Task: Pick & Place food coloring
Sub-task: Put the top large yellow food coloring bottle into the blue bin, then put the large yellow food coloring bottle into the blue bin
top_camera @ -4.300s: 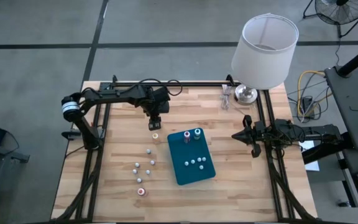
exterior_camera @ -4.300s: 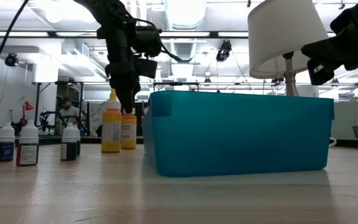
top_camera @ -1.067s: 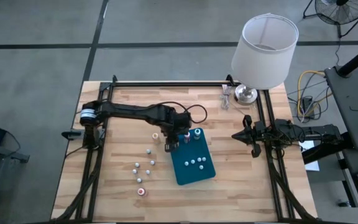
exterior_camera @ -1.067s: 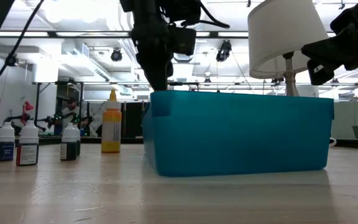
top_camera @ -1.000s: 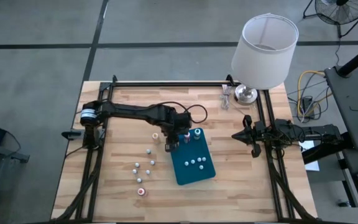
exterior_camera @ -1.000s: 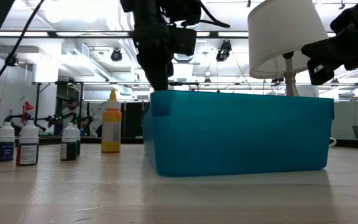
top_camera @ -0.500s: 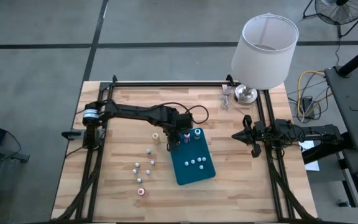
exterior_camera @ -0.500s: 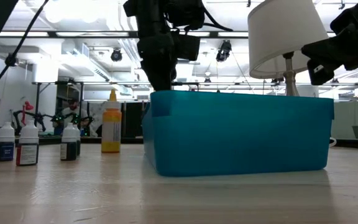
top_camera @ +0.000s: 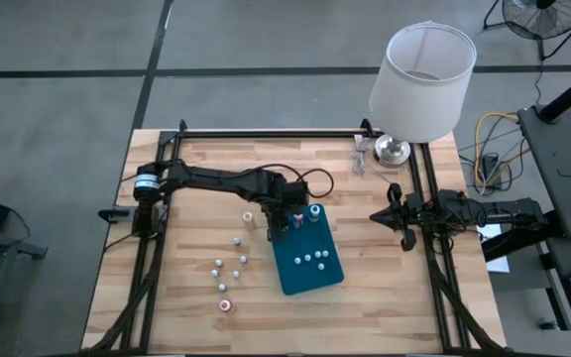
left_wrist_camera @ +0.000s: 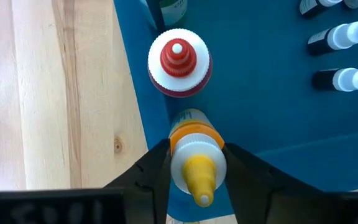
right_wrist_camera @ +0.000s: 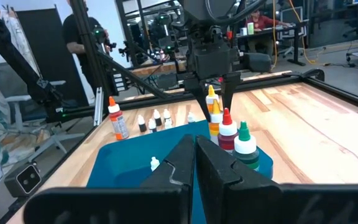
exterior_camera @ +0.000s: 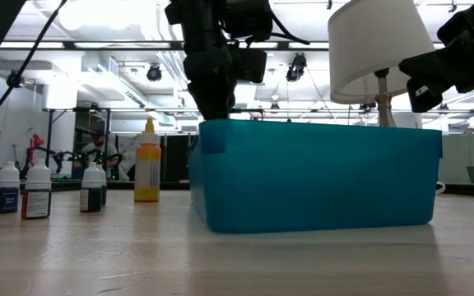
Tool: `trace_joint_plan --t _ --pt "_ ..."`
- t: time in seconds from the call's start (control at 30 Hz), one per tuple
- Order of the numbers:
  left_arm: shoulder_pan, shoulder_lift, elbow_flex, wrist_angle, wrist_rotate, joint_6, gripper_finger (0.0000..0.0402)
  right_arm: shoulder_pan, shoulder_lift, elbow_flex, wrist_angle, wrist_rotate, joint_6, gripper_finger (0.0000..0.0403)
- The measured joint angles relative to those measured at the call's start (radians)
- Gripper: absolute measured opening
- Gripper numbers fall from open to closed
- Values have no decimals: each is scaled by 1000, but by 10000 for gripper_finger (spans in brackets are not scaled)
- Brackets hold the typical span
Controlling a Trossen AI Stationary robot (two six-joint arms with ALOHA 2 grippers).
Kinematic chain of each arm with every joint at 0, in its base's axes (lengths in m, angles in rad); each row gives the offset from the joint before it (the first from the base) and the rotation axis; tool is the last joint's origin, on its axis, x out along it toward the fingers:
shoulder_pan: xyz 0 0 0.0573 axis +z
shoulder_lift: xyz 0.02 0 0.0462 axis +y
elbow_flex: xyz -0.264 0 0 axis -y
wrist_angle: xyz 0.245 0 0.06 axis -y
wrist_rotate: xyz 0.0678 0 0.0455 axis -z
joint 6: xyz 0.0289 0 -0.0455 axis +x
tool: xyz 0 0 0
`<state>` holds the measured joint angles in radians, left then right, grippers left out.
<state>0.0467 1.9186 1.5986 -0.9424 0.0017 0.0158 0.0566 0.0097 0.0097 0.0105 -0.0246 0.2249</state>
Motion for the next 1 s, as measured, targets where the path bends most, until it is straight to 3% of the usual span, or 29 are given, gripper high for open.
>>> trace_joint_plan --t 0.67,1.0 --pt "3 0 0 -1 8 9 118 0 0 0 0 0 0 9" --pt "4 -1 0 0 3 10 206 0 0 0 0 0 0 9"
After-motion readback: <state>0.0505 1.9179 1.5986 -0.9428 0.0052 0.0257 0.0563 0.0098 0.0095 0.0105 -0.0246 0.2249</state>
